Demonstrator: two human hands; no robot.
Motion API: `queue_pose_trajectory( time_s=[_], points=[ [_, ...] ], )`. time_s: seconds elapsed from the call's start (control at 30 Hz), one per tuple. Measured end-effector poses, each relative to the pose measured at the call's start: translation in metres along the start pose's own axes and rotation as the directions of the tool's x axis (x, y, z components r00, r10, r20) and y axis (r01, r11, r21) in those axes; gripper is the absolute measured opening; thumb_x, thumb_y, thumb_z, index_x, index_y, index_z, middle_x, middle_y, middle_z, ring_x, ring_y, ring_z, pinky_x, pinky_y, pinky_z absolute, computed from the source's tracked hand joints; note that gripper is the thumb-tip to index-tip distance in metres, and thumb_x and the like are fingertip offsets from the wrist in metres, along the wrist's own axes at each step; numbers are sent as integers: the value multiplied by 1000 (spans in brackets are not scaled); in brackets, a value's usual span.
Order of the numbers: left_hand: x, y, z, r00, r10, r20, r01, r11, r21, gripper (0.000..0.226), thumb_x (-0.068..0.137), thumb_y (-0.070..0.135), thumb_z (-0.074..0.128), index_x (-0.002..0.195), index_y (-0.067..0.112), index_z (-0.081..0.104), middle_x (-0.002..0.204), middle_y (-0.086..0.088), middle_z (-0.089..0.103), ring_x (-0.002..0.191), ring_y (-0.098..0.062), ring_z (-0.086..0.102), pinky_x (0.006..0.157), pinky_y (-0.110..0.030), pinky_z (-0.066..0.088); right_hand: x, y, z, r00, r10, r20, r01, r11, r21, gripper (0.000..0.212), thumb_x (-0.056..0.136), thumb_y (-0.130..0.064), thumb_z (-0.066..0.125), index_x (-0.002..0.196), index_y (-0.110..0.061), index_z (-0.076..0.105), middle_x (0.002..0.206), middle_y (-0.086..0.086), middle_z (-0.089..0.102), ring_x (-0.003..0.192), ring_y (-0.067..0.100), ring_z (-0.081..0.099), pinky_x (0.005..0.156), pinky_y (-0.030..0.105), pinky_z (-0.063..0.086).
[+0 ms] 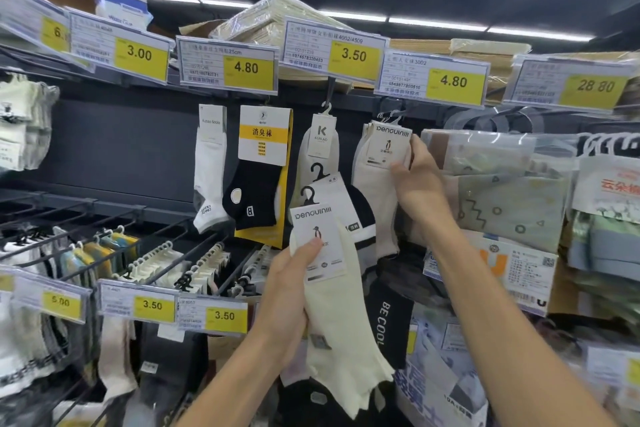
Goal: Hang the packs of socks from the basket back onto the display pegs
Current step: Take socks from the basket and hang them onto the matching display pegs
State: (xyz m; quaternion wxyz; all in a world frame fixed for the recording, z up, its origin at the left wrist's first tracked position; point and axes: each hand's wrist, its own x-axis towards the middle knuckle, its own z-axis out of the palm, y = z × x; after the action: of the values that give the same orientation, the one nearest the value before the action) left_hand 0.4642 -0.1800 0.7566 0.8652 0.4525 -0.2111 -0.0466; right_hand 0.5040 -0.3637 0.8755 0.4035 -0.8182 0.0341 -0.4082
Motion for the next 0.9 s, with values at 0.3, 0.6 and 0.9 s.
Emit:
queue_pose_trajectory(
  time_s=[0.3, 0.6, 0.9],
  points=[
    [-1, 0, 2, 990, 82, 115, -101, 980, 171, 35, 87, 47, 64, 111, 25, 75, 106, -11, 77, 97, -27, 75, 75, -34, 61, -116, -4, -5, 904, -426, 32, 426, 905, -10, 32, 91, -37, 65, 122, -30, 63, 132, -17, 47, 130, -3, 38, 102, 3, 26],
    [2, -4, 3, 982, 120, 146, -142, 978, 153, 38, 86, 47, 67, 104, 15, 77, 105, -14, 77, 93, -29, 75, 74, -37, 61, -108, -3, -21, 952, -253, 171, 171, 906, 388, 7, 91, -28, 66, 93, -31, 61, 110, -14, 67, 99, 7, 67, 80, 32, 59],
    [6, -4, -4, 990, 122, 63, -127, 989, 80, 13, 82, 16, 69, 92, 17, 77, 90, -6, 75, 82, -20, 73, 67, -26, 58, -24, -9, -32, 978, -24, -208, 101, 924, 369, 19, 100, -20, 53, 117, -29, 50, 122, 1, 64, 105, 13, 65, 87, 36, 56]
  ],
)
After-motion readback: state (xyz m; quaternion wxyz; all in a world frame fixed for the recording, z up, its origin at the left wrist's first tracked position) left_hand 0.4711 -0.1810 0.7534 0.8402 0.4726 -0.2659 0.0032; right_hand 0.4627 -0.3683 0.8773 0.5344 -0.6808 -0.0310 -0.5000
